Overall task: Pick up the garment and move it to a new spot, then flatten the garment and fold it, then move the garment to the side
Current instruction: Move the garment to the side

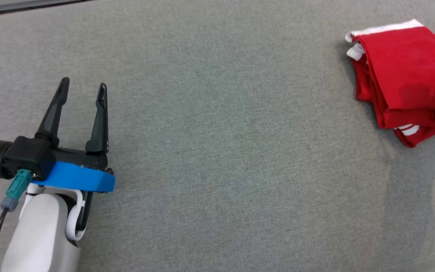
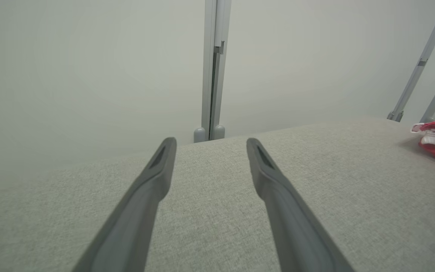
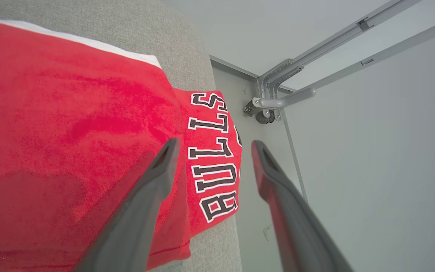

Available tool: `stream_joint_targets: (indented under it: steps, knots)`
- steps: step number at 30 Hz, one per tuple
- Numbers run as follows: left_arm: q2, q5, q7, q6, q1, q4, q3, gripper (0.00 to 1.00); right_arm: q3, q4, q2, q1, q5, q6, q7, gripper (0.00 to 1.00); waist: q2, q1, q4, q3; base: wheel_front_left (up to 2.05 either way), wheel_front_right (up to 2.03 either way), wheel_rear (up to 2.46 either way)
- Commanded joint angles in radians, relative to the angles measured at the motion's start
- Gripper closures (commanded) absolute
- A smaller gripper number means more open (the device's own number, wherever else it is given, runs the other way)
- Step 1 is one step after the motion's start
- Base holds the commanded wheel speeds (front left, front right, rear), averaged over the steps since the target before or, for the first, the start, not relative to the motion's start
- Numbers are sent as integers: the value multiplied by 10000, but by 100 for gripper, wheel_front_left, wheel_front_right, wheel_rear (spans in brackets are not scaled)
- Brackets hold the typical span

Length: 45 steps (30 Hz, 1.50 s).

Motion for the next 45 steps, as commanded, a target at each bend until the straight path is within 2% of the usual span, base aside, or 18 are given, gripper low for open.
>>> stream_joint_targets:
  steps: [1,7,14,16,17,19,26,35,45]
  knots:
    - [-22,-78,-75,36,90,85,-35,0,-120,97,190,321,84,-10,-162,0,0,0,58,-167,0,0,0]
    - [-265,-326,-307,17,460,532,-143,0,-621,-480,1054,1435,791,-10,-1503,0,0,0,407,-1110,0,0,0]
    - [-634,-542,-450,227,1241,1018,97,0,-1317,-2823,2325,3503,1621,-7,-3268,0,0,0,793,-2398,0,0,0]
    - [-711,-581,-462,267,1481,1112,191,0,-1369,-3592,2634,4075,1752,-7,-3531,0,0,0,890,-2688,0,0,0]
    - [-711,-581,-462,267,1481,1112,191,0,-1369,-3592,2634,4075,1752,-7,-3531,0,0,0,890,-2688,0,0,0]
    - [-833,-629,-469,367,1788,1278,330,0,-1374,-4620,3112,4872,1927,-7,-3766,0,0,0,1055,-3031,0,0,0]
    - [-1070,-637,-474,431,2255,1432,644,0,-1266,-5863,3731,6154,2127,-7,-3824,0,0,0,1444,-3560,0,0,0]
    - [-1249,-564,-476,338,2946,1583,1069,0,-989,-6326,4023,7245,2459,-5,-4033,0,0,0,1883,-4046,0,0,0]
    - [-1416,-356,-476,154,3244,1459,1236,0,-492,-5091,3750,7395,2553,-7,-4936,0,0,0,2298,-4248,0,0,0]
